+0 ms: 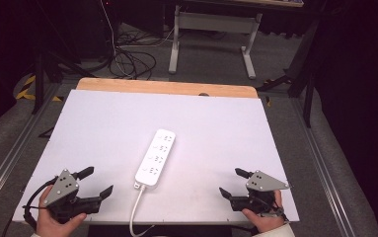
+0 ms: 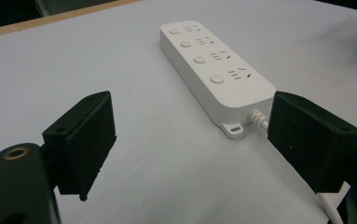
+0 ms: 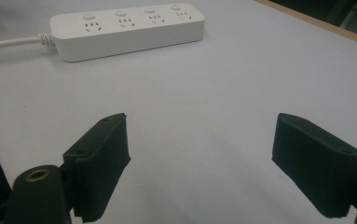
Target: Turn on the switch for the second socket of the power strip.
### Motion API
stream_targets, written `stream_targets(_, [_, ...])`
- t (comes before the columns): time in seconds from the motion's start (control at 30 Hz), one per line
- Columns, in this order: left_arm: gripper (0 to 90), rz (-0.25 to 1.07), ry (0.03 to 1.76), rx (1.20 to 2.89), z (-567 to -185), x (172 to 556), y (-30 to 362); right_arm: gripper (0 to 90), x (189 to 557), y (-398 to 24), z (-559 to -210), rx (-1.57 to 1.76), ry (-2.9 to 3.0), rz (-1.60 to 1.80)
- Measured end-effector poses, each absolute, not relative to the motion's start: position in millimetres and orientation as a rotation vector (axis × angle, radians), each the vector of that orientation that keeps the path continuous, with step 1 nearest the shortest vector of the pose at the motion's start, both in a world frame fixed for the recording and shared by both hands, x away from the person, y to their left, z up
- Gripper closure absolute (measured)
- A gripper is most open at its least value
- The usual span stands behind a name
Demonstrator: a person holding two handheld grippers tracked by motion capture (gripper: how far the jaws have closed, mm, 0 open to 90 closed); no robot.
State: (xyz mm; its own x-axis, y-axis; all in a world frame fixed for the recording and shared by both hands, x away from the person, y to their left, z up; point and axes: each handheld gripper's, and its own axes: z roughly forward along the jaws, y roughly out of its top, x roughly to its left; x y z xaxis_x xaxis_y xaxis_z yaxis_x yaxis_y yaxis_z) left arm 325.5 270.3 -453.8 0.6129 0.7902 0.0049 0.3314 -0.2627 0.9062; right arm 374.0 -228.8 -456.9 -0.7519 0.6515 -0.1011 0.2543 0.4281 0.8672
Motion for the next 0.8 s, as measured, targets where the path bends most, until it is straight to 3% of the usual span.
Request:
stream_targets(0.63, [22.6, 0.589, 0.927, 1.859, -447.3, 323.5, 269.1, 18.3, 373.8, -229.2, -456.9, 0.770, 2.263, 1.273])
stream_targets(0.67, [25.9, 0.538, 0.914, 1.867, -446.5, 324.2, 269.9, 18.3, 373.8, -229.2, -456.9, 0.769, 2.263, 1.274])
stream_targets(0.8, [28.6, 0.535, 0.913, 1.878, -445.4, 323.9, 268.3, 18.3, 374.2, -229.4, -456.9, 0.770, 2.261, 1.276])
